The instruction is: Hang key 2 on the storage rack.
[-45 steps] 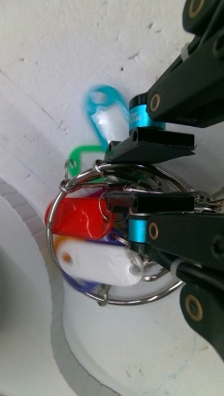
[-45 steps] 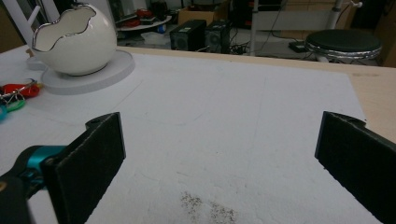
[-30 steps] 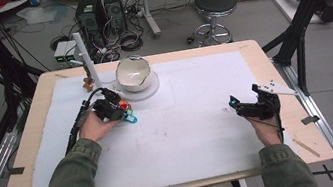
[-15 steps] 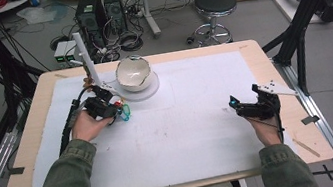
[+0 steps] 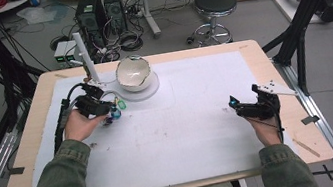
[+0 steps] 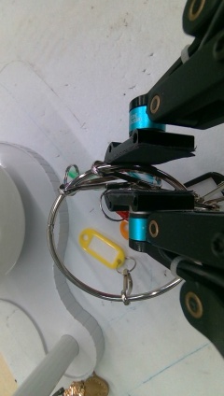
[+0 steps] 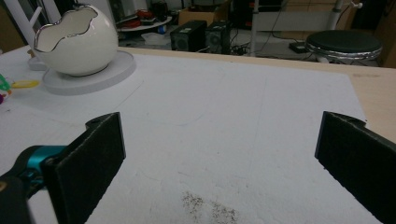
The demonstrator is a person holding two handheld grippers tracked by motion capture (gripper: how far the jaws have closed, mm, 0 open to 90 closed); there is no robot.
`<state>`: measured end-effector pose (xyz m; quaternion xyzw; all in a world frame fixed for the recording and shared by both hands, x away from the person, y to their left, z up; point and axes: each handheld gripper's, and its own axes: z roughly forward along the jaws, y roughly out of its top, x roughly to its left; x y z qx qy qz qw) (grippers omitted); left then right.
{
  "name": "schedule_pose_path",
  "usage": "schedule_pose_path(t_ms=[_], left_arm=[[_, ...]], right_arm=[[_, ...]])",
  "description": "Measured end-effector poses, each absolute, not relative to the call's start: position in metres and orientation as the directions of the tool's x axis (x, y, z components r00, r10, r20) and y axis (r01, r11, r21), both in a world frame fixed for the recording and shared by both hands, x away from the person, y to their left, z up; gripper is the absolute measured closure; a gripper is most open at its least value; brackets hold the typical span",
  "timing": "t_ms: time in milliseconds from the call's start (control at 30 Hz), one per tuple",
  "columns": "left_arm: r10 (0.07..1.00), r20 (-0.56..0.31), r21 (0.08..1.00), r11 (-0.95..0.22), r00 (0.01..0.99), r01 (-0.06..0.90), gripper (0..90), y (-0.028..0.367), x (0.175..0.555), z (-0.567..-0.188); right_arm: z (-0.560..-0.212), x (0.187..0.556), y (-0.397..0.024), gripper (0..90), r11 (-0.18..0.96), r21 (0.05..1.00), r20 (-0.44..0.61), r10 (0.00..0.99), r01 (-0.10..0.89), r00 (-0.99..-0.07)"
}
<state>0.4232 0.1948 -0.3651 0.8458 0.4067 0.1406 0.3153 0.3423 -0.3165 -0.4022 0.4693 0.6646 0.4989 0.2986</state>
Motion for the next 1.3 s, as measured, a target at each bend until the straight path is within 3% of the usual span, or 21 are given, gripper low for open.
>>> schedule_pose_path(t_ms=[1300], left_arm=[[0.813, 0.021, 0.704, -0.426, 0.582, 0.569, 75.8, 0.216, 0.421, -0.302]], right_arm=[[-0.402, 0.342, -0.317, 0.9, 0.057, 0.944, 0.074, 0.922, 0.324, -0.379]])
